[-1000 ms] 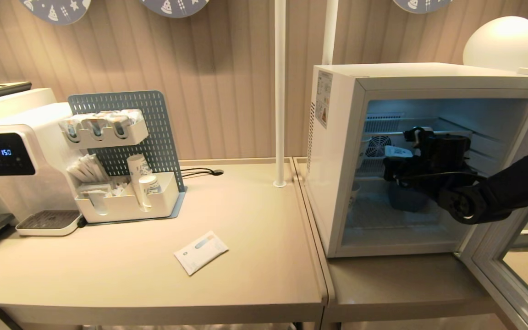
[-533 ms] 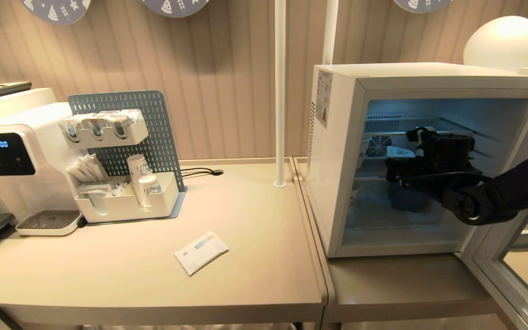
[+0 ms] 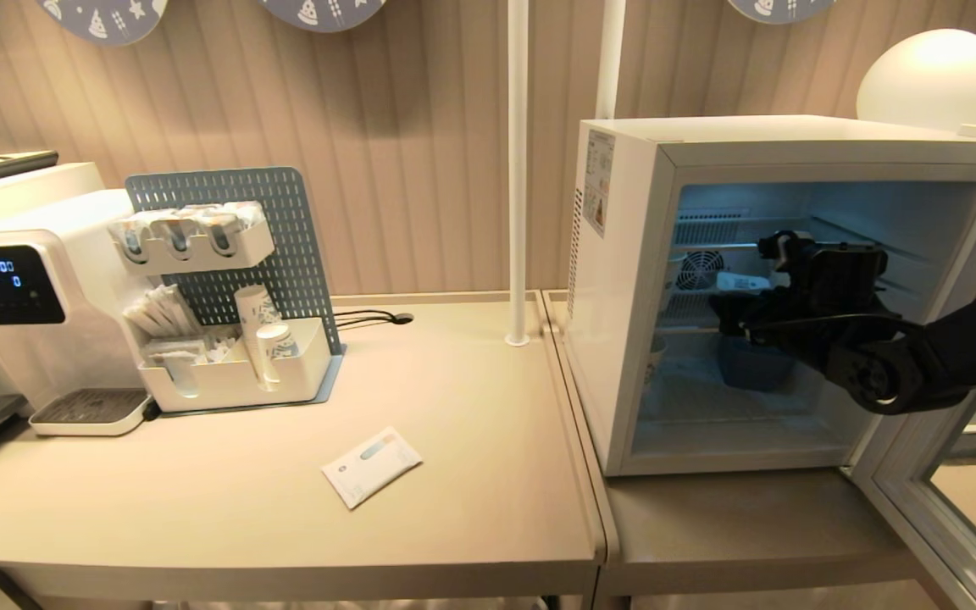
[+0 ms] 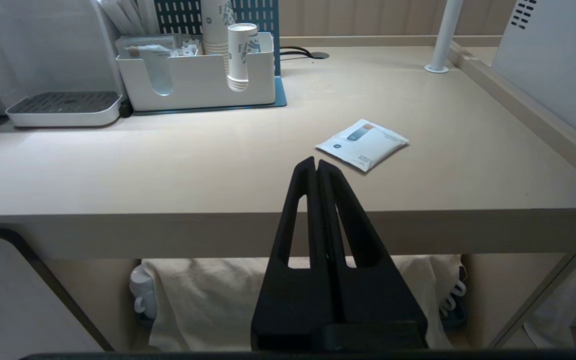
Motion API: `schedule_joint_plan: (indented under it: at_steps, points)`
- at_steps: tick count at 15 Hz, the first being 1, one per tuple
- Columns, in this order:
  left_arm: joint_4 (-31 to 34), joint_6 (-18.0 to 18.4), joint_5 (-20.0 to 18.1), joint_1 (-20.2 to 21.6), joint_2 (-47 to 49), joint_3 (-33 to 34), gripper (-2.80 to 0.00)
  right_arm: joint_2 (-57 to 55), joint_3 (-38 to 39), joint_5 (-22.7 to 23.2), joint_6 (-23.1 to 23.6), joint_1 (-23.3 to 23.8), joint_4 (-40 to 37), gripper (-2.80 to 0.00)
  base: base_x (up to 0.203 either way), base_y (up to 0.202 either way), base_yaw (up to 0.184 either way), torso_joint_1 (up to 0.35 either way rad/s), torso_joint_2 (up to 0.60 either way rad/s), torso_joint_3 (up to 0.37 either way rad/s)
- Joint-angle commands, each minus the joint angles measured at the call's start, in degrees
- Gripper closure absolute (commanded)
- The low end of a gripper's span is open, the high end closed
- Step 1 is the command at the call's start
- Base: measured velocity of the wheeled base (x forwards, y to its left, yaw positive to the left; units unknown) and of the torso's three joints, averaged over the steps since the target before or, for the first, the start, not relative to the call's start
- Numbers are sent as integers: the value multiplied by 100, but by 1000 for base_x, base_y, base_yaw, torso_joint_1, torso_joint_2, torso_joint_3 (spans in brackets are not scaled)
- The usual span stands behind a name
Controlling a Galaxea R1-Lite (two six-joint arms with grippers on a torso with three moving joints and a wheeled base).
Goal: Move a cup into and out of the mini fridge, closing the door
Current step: Put the yoghurt in the freezer
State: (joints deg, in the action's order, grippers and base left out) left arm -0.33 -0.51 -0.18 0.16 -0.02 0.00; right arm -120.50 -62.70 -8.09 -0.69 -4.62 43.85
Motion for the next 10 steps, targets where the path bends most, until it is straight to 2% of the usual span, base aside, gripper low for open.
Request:
schedule_joint_plan:
  at_steps: [1,10]
  points:
    - [-2,-10,1,2,2,0,0,53,28,9,-1,5,47,-280,0,0,0,0,0,0]
    - [-2,-2,1,2,2,0,0,664,884,56,-20,46,306,-280,0,0,0,0,0,0]
